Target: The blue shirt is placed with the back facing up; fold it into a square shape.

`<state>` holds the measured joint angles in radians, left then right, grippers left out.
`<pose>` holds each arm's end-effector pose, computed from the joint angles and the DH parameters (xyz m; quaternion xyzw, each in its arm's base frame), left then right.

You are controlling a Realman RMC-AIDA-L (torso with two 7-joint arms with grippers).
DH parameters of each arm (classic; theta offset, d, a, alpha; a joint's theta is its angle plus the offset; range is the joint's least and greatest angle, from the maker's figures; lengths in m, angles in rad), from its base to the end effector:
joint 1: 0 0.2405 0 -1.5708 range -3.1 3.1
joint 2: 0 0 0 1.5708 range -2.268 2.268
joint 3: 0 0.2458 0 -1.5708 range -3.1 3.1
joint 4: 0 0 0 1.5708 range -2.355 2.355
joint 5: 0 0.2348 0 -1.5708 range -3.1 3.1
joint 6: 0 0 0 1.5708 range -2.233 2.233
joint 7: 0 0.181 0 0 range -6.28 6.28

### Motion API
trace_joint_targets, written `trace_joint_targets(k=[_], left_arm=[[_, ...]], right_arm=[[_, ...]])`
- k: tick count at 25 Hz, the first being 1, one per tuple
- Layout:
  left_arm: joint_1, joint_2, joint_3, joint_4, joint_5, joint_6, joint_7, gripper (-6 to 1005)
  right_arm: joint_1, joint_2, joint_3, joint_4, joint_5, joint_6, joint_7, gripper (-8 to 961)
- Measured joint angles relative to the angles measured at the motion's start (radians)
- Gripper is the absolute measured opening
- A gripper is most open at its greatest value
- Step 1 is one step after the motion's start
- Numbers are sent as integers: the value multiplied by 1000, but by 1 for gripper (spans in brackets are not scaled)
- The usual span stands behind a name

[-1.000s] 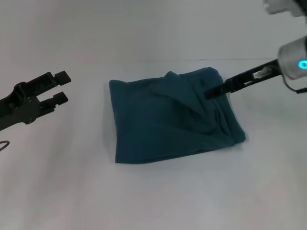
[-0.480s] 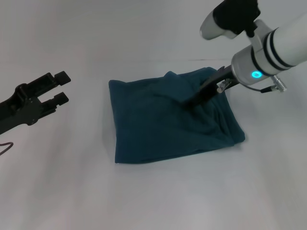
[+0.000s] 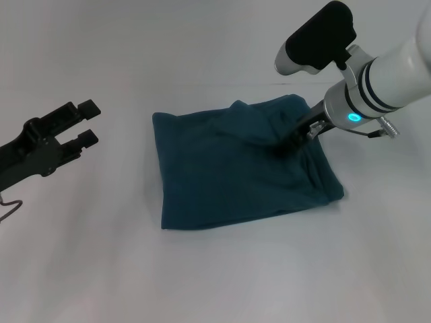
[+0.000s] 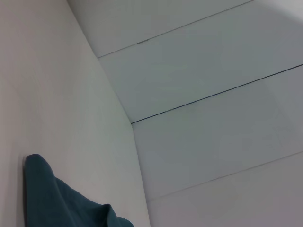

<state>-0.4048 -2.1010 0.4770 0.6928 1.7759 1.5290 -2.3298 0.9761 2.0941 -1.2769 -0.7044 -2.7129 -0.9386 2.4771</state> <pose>-0.2911 0.3590 0.0368 -0.6186 -0.6339 -0.4558 0.0878 0.1711 0.4895 -0.0756 -0.9080 0.2607 -0.1371 0.2980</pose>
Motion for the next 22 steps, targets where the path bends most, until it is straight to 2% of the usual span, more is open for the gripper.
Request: trace_joint_targets(k=[4, 9, 13, 19, 22], left_arm=[[-2, -5, 0, -1, 0, -2, 1, 797], [-2, -6, 0, -3, -5, -2, 1, 798], [-2, -7, 0, -5, -14, -1, 1, 798], [-2, -7, 0, -6, -15, -2, 2, 797], [-3, -7, 0, -6, -15, -3, 2, 798]], right_arm=[[-7, 0, -11, 1, -46, 83, 91, 947], [-18, -9, 29, 0, -105, 178, 196, 946], [-23, -17, 106, 2, -112, 181, 199, 946], [-33, -25, 146, 1, -96, 155, 188, 947], [-34, -20, 151, 0, -93, 142, 184, 947]])
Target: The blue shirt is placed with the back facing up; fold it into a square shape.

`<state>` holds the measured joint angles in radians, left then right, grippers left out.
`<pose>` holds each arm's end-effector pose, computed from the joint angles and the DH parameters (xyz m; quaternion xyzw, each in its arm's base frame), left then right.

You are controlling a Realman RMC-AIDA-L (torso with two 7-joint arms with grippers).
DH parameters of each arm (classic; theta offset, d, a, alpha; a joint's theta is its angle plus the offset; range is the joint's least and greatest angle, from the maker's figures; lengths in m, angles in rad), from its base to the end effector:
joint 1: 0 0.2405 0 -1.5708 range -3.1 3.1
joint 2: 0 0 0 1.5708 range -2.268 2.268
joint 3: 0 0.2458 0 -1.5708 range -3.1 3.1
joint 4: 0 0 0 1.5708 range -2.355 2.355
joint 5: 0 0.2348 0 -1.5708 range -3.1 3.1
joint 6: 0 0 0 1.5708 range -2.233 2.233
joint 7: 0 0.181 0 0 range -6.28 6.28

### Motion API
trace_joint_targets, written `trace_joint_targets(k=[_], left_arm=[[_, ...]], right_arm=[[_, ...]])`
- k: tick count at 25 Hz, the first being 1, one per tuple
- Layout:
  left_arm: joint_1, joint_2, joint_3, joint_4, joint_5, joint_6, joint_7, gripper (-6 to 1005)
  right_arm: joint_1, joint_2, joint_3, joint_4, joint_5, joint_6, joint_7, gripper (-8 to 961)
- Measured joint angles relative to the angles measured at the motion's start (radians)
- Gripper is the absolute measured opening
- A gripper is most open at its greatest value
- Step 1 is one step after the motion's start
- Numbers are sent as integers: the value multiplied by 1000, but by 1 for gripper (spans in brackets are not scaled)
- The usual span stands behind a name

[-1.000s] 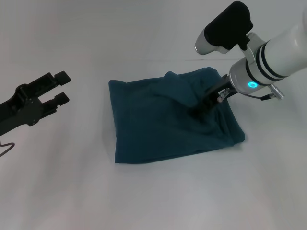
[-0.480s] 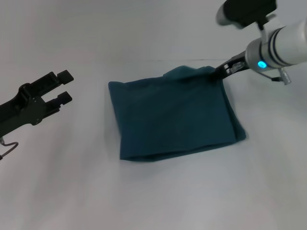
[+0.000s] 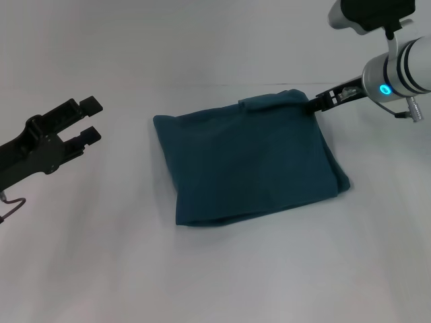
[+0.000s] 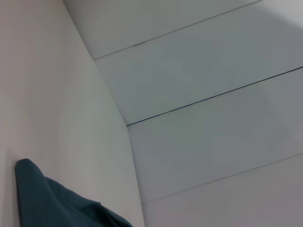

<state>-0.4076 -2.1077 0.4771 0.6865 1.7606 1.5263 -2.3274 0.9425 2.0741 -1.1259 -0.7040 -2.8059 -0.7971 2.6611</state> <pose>-0.2883 0.3601 0.0349 -0.6144 -0.6327 -0.4638 0.0843 0.1978 0.5195 -0.0297 -0.8410 0.3627 -0.0639 0.3963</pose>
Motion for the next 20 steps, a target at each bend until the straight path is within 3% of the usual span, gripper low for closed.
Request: trace_joint_targets(k=[12, 20], left_arm=[[1, 0, 0, -3, -11, 0, 0, 797], [0, 0, -1, -4, -30, -2, 0, 798]], right_arm=[[12, 17, -19, 1, 100, 24, -90, 946], [39, 17, -103, 41, 92, 99, -104, 946]])
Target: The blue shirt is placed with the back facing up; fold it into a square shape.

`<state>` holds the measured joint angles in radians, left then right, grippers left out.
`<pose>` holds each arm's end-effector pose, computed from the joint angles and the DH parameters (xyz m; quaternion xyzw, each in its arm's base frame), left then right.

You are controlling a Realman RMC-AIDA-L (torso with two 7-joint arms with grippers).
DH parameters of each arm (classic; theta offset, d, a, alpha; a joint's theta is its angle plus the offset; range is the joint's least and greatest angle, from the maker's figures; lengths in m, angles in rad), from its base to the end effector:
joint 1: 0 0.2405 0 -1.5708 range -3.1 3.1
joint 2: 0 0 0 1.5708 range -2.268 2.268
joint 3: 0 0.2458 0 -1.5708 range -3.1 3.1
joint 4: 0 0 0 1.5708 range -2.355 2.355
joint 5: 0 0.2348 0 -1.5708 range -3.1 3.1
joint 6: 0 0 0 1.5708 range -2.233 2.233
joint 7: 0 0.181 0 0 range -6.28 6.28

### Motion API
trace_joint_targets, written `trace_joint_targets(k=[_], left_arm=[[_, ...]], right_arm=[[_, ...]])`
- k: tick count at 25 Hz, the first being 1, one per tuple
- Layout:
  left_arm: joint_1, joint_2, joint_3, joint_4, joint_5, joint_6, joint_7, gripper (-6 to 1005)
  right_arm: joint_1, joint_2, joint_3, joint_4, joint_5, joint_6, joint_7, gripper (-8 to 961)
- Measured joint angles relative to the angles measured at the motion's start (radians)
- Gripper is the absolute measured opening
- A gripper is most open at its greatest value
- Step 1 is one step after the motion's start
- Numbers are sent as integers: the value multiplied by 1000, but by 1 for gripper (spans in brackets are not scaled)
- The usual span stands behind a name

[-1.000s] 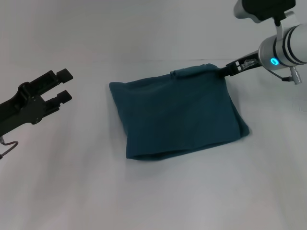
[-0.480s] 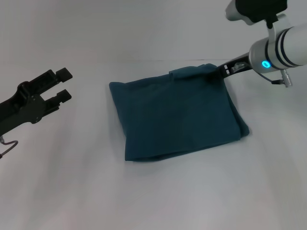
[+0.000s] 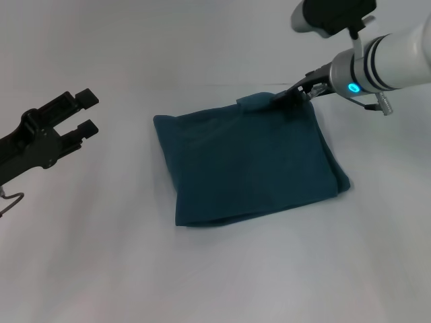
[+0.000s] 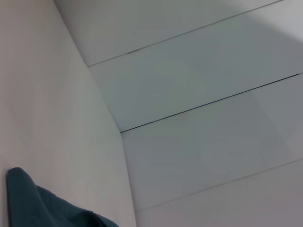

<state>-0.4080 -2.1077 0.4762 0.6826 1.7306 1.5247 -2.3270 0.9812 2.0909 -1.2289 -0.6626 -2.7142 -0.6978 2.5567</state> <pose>-0.2865 0.3621 0.0388 -0.6084 -0.6284 -0.4774 0.0843 0.1651 0.5238 -0.0572 -0.8755 0.2836 -0.0540 0.3876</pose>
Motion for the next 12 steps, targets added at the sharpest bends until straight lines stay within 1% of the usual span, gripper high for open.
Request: trace_joint_targets(k=[5, 12], left_arm=[[0, 1, -1, -3, -8, -2, 0, 798], [2, 3, -2, -3, -8, -16, 0, 797]], right_arm=[[10, 0, -27, 15, -4, -6, -12, 946], [7, 0, -28, 4, -5, -46, -35, 946]])
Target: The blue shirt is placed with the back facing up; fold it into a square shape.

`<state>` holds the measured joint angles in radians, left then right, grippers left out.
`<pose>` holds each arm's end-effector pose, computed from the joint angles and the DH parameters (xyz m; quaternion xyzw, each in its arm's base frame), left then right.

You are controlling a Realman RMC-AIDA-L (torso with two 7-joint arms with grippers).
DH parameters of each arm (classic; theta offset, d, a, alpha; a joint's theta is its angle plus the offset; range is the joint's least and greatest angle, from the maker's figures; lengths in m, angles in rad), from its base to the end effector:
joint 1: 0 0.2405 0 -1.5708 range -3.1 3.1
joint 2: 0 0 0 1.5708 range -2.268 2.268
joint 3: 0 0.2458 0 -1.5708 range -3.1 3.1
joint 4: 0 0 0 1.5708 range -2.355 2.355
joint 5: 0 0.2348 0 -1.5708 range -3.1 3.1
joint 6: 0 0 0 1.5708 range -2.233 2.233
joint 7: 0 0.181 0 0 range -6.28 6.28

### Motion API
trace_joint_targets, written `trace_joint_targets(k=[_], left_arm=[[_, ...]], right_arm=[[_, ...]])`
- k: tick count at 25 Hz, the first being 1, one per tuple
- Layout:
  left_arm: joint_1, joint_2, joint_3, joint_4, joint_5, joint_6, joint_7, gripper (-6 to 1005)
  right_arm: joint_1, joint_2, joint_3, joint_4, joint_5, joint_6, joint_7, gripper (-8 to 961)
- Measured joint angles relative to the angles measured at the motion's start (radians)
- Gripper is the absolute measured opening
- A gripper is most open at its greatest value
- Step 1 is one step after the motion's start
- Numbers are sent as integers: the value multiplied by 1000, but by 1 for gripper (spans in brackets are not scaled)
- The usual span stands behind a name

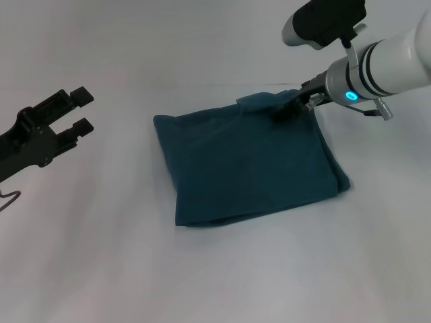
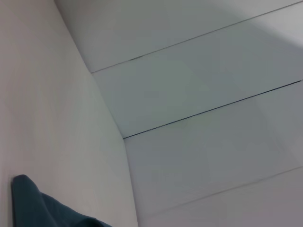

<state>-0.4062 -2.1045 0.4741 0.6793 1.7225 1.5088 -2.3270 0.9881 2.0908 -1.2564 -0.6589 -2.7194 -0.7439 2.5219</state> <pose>-0.2898 0.3639 0.0413 -0.6026 -0.6302 -0.4808 0.0926 0.1659 0.5165 -0.0649 -0.8883 0.2627 -0.0836 0.3673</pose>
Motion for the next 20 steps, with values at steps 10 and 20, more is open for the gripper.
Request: trace_joint_targets(k=[10, 20], left_arm=[[-6, 1, -4, -7, -2, -13, 0, 798], [-13, 6, -23, -9, -3, -10, 1, 796]], right_arm=[[-5, 3, 3, 27, -12, 197, 97, 946], [-27, -15, 134, 3, -174, 149, 252, 946]])
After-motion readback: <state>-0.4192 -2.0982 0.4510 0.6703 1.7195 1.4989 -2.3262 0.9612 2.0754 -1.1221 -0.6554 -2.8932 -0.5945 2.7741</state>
